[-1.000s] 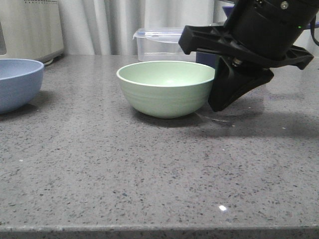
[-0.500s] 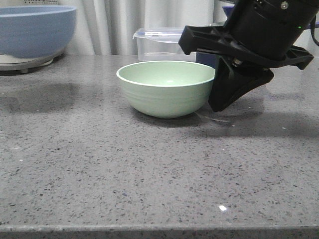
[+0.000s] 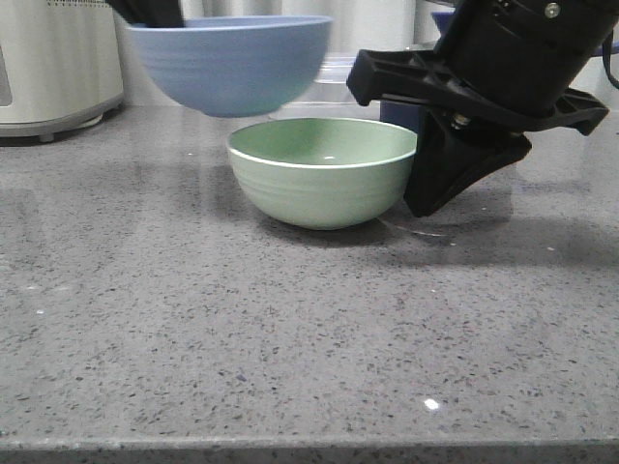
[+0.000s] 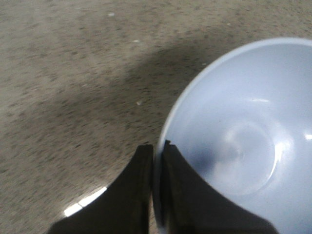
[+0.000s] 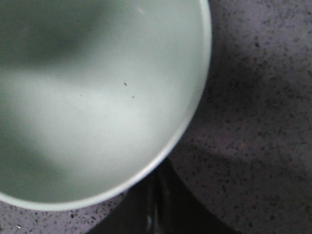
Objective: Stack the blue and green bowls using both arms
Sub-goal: 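Lift the blue bowl with the left gripper over the green bowl, then lower the blue bowl into the green bowl and open the left gripper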
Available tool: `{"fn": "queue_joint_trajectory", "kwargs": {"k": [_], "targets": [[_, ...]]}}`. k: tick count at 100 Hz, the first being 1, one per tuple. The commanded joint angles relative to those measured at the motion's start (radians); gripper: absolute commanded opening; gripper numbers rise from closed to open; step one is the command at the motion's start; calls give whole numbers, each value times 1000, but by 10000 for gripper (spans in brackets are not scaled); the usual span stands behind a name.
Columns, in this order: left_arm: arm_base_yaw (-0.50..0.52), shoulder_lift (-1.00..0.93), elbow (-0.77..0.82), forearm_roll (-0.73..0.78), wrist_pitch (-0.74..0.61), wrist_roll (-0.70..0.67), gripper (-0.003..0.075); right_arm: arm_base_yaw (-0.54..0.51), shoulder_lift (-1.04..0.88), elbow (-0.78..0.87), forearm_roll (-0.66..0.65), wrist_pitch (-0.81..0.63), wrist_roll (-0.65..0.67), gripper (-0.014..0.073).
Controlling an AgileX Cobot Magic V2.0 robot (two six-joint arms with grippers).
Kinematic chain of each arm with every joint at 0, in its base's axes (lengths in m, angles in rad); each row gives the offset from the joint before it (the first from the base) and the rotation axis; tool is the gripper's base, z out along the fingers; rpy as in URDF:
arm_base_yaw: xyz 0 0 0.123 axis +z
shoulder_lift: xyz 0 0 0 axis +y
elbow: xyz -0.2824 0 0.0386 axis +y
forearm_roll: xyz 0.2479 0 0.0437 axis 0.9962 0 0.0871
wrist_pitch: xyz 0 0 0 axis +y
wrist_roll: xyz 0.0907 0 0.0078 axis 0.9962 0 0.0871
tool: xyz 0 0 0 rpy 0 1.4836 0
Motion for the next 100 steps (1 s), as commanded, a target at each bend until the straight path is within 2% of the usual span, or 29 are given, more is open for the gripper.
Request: {"fn": "queue_joint_trajectory", "kwargs": {"k": [1,47,100], "targets": [[-37,-23,-54,-28,8,-8,-20,-1,-30,-27,5,-36,-9,-42],[-108,21,-74,-79,17,-8,-20,-1,-30,-27,5,-36,-9,-42],[-112,22,-74,-95,22,-8,-20,-1,-30,-27,5,-36,-9,-42]]}}
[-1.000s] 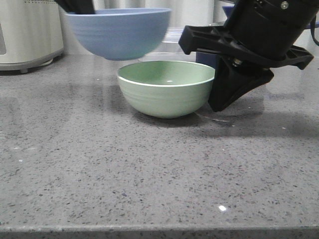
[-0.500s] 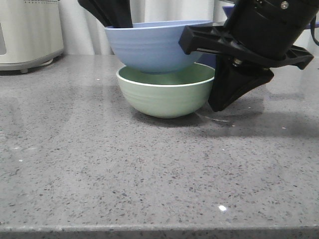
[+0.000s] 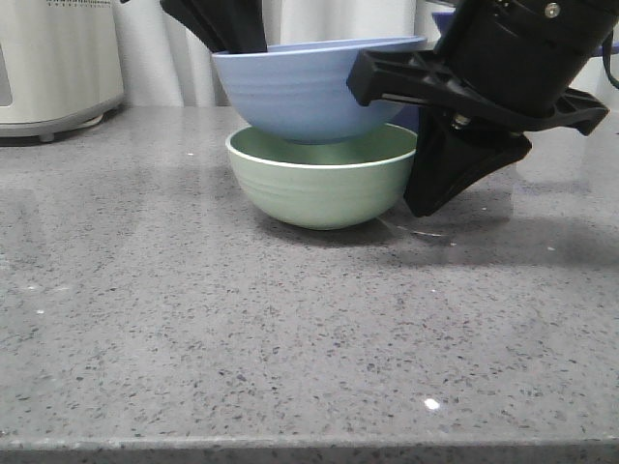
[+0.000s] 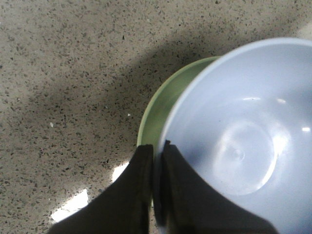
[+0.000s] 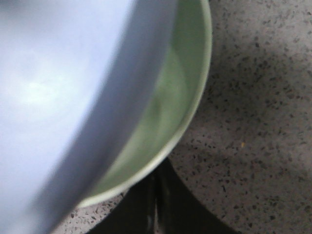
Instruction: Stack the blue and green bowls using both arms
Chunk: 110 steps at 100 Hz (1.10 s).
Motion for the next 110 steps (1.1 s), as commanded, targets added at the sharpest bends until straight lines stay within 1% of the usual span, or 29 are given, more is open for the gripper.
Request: {"fn": "queue_joint_trajectory", "kwargs": {"k": [1,6,12,19,31,36,41,76,89,99,110], "targets": [[-10,-48,-34,-34,22,-8,-18,-1,-30,-27,5,-36,-9,-42],[-8,-48,-34,-35,22,-8,-15,-1,-30,-27,5,-36,-9,-42],[-8,-48,-34,-45,22,-8,10,-1,-30,-27,5,-36,-9,-42],[-8,-48,-34,-52,22,-8,69,-1,-30,-27,5,-36,-9,-42],[-8,-48,-34,-52,22,-8,208,-1,-30,-27,5,-36,-9,-42],[-8,-48,-34,-52,22,-8,251,-1,-30,-27,5,-36,-9,-42],[-8,-48,-34,-52,22,-8,277,-1,-30,-27,5,-36,-9,-42],[-8,-52,-34,-47,22,-8,282,-1,-30,-27,5,-36,-9,-42],[-8,-67,-34,12,22,-8,282,-3,-34,-27,5,-34,9,-42],[1,-90,-34,40,22,-8,282,-11,-47,-27,5,-24,9,-42],[38,-126,-21,46,22,-8,282,-43,-76,-20,1,-6,9,-42]]}}
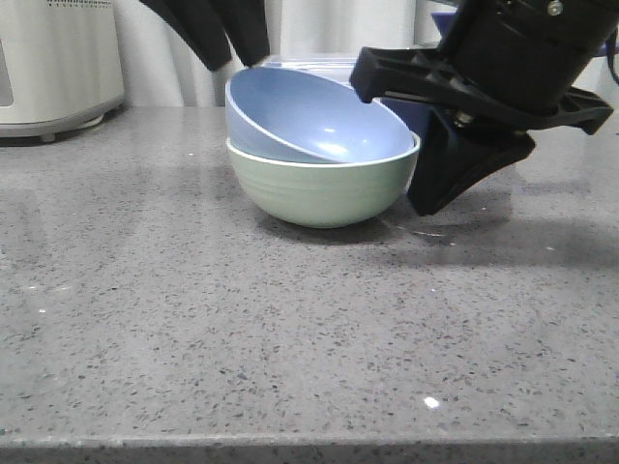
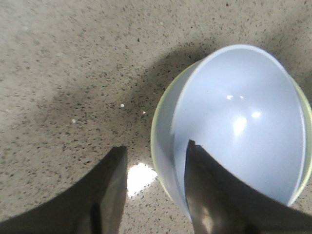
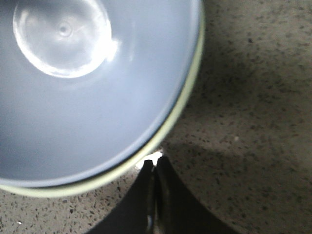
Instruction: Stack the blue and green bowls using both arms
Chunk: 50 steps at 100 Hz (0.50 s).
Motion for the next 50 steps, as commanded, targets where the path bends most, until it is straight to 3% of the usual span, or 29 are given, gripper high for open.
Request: {"fn": "queue_joint_trajectory", "kwargs": {"k": [1,28,50], "targets": [[28,-89,-18,-4,22,-8,282,-29,-65,-18,1,-17,-2,-42],[173,-267,167,0,-74,-8,258,-159,-200,46,-21,-15,-2,-42],[277,-468,391,19,-215,-8,87,-241,-304,106,-39,-24,-2,-42]]}}
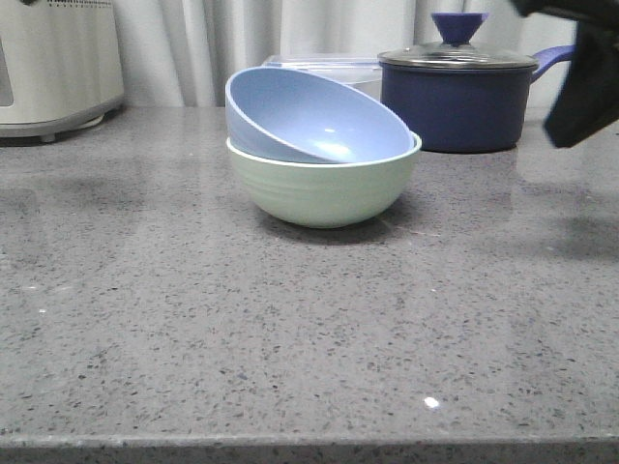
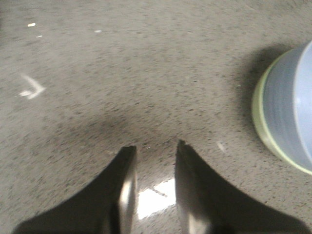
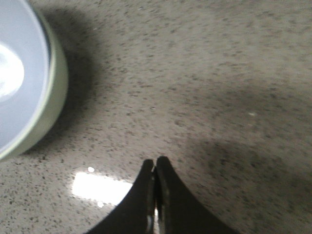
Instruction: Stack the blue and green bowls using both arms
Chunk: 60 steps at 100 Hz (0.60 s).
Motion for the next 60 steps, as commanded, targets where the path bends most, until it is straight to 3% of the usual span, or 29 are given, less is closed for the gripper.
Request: {"fn": "queue_joint_trajectory", "kwargs": {"k": [1,13,60], "targets": [[33,-114,64,-11,-112,-8,81,-34,-69,1,-6,-44,-4,-42],[65,-229,187,-2,-203,-8,-20,-46,-131,24,-12,-55,-4,-42],[73,-623,637,57,-481,-8,-20,-46,-399,170,-53,-133,-4,-42]]}}
